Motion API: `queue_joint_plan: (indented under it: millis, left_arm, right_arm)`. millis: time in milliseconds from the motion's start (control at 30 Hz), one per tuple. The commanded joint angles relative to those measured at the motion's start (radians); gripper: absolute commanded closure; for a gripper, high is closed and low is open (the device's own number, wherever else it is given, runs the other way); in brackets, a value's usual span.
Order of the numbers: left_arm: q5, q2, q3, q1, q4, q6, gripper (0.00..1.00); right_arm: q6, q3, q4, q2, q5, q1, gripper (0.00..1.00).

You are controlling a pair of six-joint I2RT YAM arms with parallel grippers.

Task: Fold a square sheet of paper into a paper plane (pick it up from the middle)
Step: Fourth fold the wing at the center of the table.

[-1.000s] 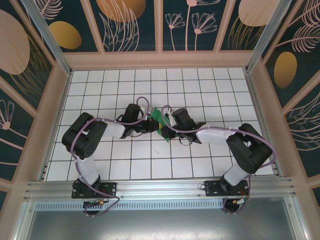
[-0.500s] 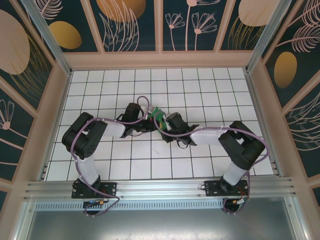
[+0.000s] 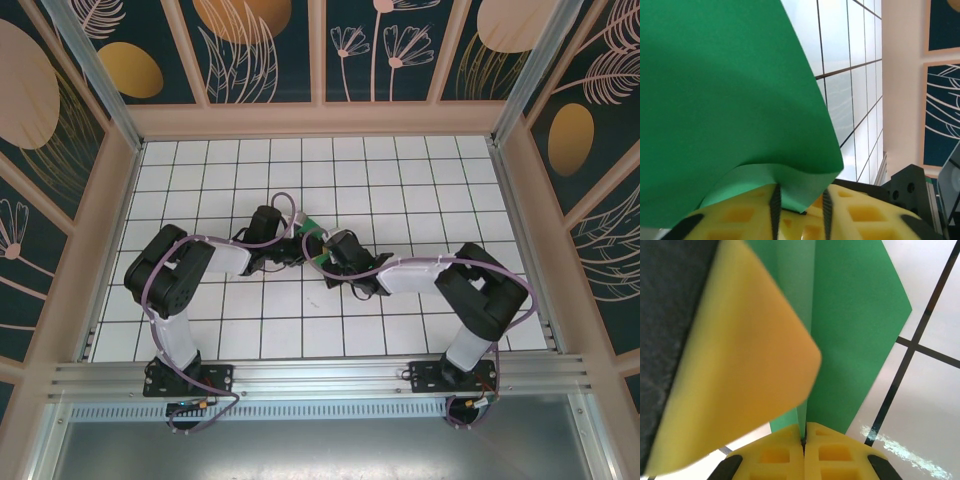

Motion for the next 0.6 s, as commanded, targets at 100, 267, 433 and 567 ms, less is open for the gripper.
queue_joint_plan:
  millis: [100,267,433,567]
  left_arm:
    - [-0.013,0.019,-0.006,0.005,0.005,-0.110,0.64]
    - [-0.064,0.007,0.007,0.005,-0.089,-0.087,0.65]
    - [-0.066,0.006,0.014,0.004,-0.105,-0.076,0.70]
    - [-0.062,0.000,0.015,0.004,-0.097,-0.076,0.73]
  right_arm:
    - [-0.004,0.000,0.033,0.022,0.060,0.020,0.98]
    - [-0.004,-0.007,0.043,0.019,0.085,0.029,0.98]
    - [-0.005,-0.008,0.048,0.020,0.097,0.032,0.97]
    - [-0.002,-0.005,0.040,0.021,0.093,0.033,0.96]
